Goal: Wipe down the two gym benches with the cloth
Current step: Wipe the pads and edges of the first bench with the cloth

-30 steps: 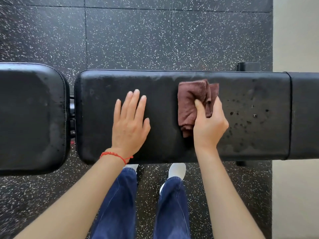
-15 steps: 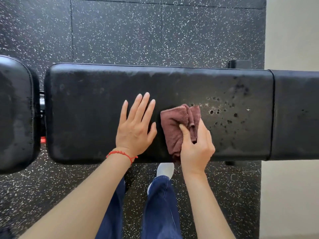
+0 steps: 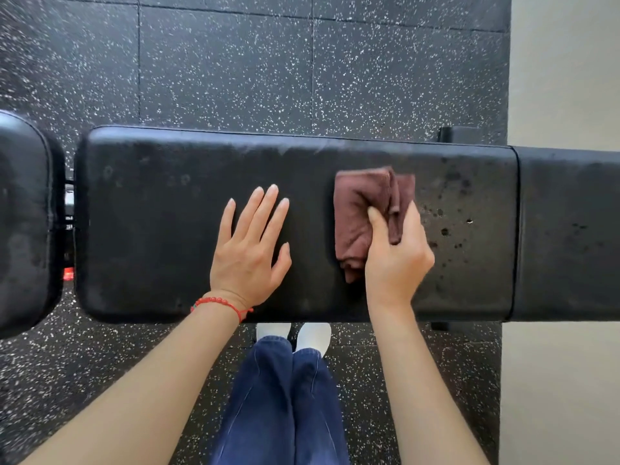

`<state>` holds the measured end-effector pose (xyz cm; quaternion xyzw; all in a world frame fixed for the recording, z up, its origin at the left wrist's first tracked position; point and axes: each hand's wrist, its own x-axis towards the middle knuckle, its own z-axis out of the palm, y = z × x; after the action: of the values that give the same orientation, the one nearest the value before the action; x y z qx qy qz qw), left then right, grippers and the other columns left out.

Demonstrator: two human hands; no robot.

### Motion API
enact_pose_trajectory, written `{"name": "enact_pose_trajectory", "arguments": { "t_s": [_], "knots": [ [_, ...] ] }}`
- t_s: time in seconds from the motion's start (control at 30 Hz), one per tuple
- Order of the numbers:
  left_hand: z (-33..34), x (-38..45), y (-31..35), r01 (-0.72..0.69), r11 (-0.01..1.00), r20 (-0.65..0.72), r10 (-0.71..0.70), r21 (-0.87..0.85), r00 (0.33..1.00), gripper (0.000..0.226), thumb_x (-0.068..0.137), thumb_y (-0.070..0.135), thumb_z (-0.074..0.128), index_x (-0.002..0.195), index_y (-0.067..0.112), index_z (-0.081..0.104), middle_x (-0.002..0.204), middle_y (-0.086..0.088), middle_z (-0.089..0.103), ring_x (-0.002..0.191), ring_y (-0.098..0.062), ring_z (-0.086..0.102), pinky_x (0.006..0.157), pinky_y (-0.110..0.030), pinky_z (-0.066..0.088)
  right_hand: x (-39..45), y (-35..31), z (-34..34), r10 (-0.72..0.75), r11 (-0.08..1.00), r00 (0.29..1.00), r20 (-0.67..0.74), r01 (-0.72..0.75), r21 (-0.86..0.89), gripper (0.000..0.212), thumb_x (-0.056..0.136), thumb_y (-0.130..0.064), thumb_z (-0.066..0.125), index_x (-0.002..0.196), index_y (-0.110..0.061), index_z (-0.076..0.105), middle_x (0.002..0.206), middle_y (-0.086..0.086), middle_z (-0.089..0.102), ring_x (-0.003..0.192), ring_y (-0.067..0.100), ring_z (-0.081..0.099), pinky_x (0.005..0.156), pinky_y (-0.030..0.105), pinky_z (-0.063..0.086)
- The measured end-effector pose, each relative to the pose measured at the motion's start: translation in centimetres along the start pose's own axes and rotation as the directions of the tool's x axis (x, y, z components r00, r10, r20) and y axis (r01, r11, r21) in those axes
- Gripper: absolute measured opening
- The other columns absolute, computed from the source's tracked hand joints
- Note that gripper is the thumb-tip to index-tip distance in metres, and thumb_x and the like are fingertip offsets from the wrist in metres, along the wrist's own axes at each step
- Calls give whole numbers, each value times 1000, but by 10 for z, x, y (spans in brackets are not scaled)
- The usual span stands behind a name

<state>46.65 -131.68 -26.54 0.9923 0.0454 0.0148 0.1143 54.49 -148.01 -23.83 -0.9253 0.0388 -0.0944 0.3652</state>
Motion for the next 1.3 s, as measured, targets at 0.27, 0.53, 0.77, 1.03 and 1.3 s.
{"name": "enact_pose_trajectory", "arguments": {
  "t_s": [0.27,0.53,0.77,1.03,1.3],
  "knots": [
    [-1,0,2,-7,1000,35,6,29,999,54,91,26,35,140,4,39,148,-16,33,138,-30,24,111,-54,17,-66,17,-44,99,993,995,15,-98,-59,48,79,-29,61,110,9,60,90,20,68,84,13,54,86,0,31],
    [-5,9,31,69,997,-25,-69,-21,997,51,89,23,38,135,2,41,144,-20,38,135,-32,29,109,-55,21,-2,17,-27,31,999,1000,2,-31,-17,52,80,-35,58,109,8,62,95,21,69,85,34,66,78,23,41],
    [14,34,89,55,998,-13,-56,-43,998,52,89,26,40,136,4,43,145,-18,37,136,-30,29,108,-56,21,85,26,-3,-53,998,998,-36,53,-21,46,83,-31,64,114,3,60,93,17,70,87,34,64,75,22,34],
    [23,33,93,72,997,-15,-72,6,997,53,90,28,41,139,7,41,148,-15,33,138,-27,24,111,-53,15,19,55,-54,-61,997,995,80,65,-40,47,84,-32,59,112,6,60,92,17,68,84,27,63,78,32,49],
    [23,35,94,81,997,1,-81,7,997,54,90,28,40,140,8,38,148,-15,32,138,-28,23,111,-53,15,-20,75,-84,-48,997,992,118,54,-47,43,82,-25,61,111,7,60,90,14,67,81,14,53,80,18,43]
  ]
}}
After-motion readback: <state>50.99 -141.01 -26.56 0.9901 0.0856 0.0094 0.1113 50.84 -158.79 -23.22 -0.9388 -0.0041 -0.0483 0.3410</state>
